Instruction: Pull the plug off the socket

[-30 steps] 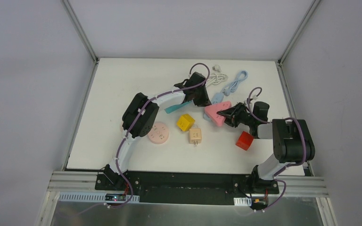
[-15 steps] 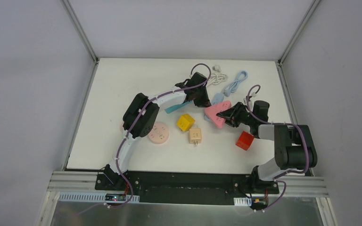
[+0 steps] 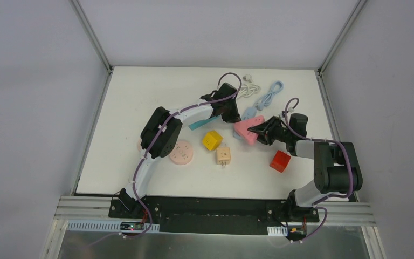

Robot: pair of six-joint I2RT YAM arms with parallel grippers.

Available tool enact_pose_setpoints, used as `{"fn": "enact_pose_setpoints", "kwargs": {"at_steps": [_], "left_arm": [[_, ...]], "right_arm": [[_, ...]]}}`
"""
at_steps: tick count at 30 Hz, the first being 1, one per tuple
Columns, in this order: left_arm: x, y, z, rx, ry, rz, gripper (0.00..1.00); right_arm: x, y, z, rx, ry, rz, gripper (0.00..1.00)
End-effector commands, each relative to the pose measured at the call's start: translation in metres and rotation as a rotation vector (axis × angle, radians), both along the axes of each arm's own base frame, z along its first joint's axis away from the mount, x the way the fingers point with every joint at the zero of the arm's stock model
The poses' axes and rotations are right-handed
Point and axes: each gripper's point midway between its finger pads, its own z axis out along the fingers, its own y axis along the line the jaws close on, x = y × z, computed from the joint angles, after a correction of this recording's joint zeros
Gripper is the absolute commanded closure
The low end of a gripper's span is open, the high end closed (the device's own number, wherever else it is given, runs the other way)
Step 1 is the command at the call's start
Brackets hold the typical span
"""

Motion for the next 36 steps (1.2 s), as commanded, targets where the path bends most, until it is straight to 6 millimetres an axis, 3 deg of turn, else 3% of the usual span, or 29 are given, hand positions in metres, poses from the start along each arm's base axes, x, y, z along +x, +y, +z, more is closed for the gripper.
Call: {"fn": "enact_pose_setpoints", "kwargs": {"at_steps": [1, 7, 10, 15, 21, 25, 31, 34, 36], "left_arm": [[-0.052, -0.006, -0.041, 0.082, 0.139, -0.102, 0.87], [-0.051, -0.004, -0.041, 0.093, 0.130, -0.095, 0.88], [-0.052, -0.004, -0.040, 0.090, 0.130, -0.098, 0.88], [-0.051, -0.004, -0.039, 0.088, 0.125, -0.096, 0.88], [-0.048, -0.007, -0.029, 0.049, 0.106, -0.103, 0.86], [-0.036, -0.009, 0.004, -0.002, 0.042, -0.120, 0.79], [-0.015, -0.003, 0.093, -0.094, -0.133, -0.143, 0.62], [-0.013, 0.014, 0.126, -0.069, -0.213, -0.131, 0.59], [-0.012, 0.032, 0.137, -0.025, -0.247, -0.095, 0.58]], "right_arm": [[0.008, 0.014, 0.054, 0.074, -0.181, 0.103, 1.00], [-0.010, 0.023, 0.061, -0.090, -0.363, 0.204, 1.00], [-0.009, 0.020, 0.058, -0.166, -0.375, 0.202, 1.00], [-0.001, 0.019, 0.053, -0.131, -0.276, 0.175, 1.00], [-0.002, 0.015, 0.065, -0.147, -0.312, 0.145, 1.00], [-0.005, 0.008, 0.072, -0.180, -0.322, 0.111, 1.00], [-0.010, -0.013, 0.075, -0.272, -0.307, -0.011, 1.00], [-0.011, -0.028, 0.075, -0.325, -0.292, -0.098, 1.00], [-0.009, -0.038, 0.076, -0.350, -0.280, -0.156, 1.00]]}}
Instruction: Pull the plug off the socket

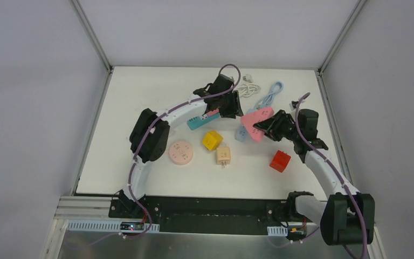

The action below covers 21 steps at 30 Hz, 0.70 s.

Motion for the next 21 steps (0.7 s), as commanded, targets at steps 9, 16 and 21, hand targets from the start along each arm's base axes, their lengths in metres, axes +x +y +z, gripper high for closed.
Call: {"fn": "enact_pose_setpoints", "kwargs": {"at_steps": [9, 16, 21], "left_arm": [[-0.021, 0.132, 0.134, 0.135, -0.430, 0.249, 0.47], [-0.041, 0.189, 0.172, 0.279, -0.573, 0.246, 0.45], [-0.044, 0.209, 0.187, 0.362, -0.617, 0.218, 0.40]], "right_arm": [[0.025, -0.028, -0.016, -0.045, 0.070, -0.175, 1.00], [0.024, -0.032, -0.042, -0.052, 0.136, -0.187, 1.00], [0.021, -0.033, -0.068, -0.059, 0.207, -0.190, 1.00]]}}
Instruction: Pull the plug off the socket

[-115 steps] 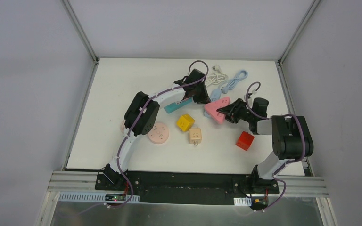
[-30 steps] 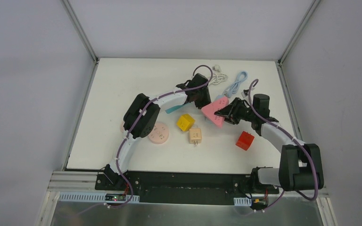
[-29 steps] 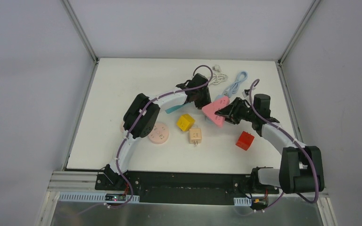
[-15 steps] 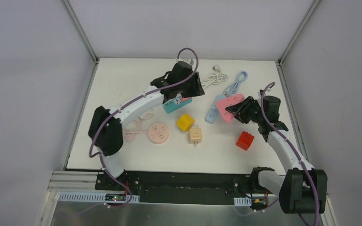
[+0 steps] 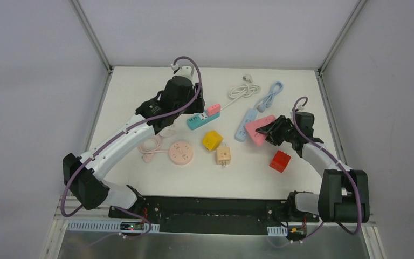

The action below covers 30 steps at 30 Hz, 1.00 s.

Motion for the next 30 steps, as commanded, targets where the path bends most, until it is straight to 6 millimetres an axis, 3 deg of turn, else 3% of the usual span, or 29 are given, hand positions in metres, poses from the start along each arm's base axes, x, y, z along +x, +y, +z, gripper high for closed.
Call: {"fn": "enact_pose_setpoints", "kwargs": {"at_steps": [1, 6, 8, 10, 16, 22, 27, 30], "left_arm": [[0.002, 0.029, 0.020, 0.131, -0.071, 0.011, 0.39], [0.012, 0.031, 0.003, 0.210, -0.010, -0.008, 0.37], [0.016, 0.026, -0.005, 0.213, 0.031, -0.036, 0.37], [0.020, 0.022, -0.013, 0.219, 0.062, -0.066, 0.36], [0.029, 0.011, -0.038, 0.218, 0.169, -0.133, 0.34], [0.035, 0.021, -0.052, 0.191, 0.237, -0.083, 0.34], [0.037, 0.031, -0.056, 0.180, 0.253, -0.045, 0.34], [0.038, 0.038, -0.060, 0.171, 0.270, -0.014, 0.35]], "right_arm": [[0.004, -0.003, -0.014, 0.010, 0.023, -0.016, 1.00], [0.003, -0.005, -0.022, 0.009, 0.056, -0.023, 1.00], [0.006, -0.014, -0.023, 0.006, 0.075, -0.080, 0.41], [0.007, -0.021, -0.023, -0.014, 0.079, -0.106, 0.30], [0.006, -0.032, -0.024, -0.070, 0.094, -0.136, 0.22], [0.001, -0.053, -0.027, -0.189, 0.128, -0.199, 0.15], [0.001, -0.063, -0.006, -0.233, 0.063, -0.241, 0.08], [0.004, -0.063, 0.020, -0.233, -0.019, -0.242, 0.08]]}}
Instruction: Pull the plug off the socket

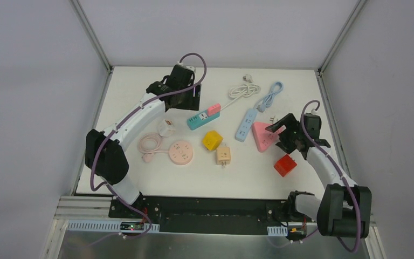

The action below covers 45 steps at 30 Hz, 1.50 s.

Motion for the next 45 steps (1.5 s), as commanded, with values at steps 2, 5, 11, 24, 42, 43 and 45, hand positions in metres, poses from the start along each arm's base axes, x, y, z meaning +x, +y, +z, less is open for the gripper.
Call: {"fn": "enact_pose_setpoints", "kwargs": {"at_steps": [2, 5, 11, 24, 42, 43, 45], "left_arm": [[0.002, 0.011, 0.006, -0.049, 0.015, 0.078, 0.35], [0.002, 0.017, -0.005, -0.100, 0.054, 0.133, 0.35], [0.011, 0.012, -0.029, -0.320, 0.149, 0.195, 0.35], [0.030, 0.015, -0.063, -0.421, 0.205, 0.411, 0.24], [0.018, 0.001, -0.121, -0.305, 0.493, 0.468, 0.30], [0.017, 0.002, -0.123, -0.300, 0.504, 0.473, 0.31], [0.015, 0.004, -0.126, -0.289, 0.524, 0.480, 0.32]], "right_arm": [[0.016, -0.005, 0.064, -0.055, -0.195, 0.012, 0.09], [0.020, 0.014, 0.096, -0.039, -0.294, 0.101, 0.08], [0.032, 0.071, 0.131, -0.084, -0.383, 0.280, 0.08], [0.090, 0.178, 0.096, -0.439, -0.320, 0.528, 0.00], [0.134, 0.235, 0.019, -0.632, -0.337, 0.895, 0.00], [0.135, 0.237, 0.017, -0.634, -0.346, 0.904, 0.00], [0.139, 0.241, 0.016, -0.633, -0.372, 0.911, 0.00]]}}
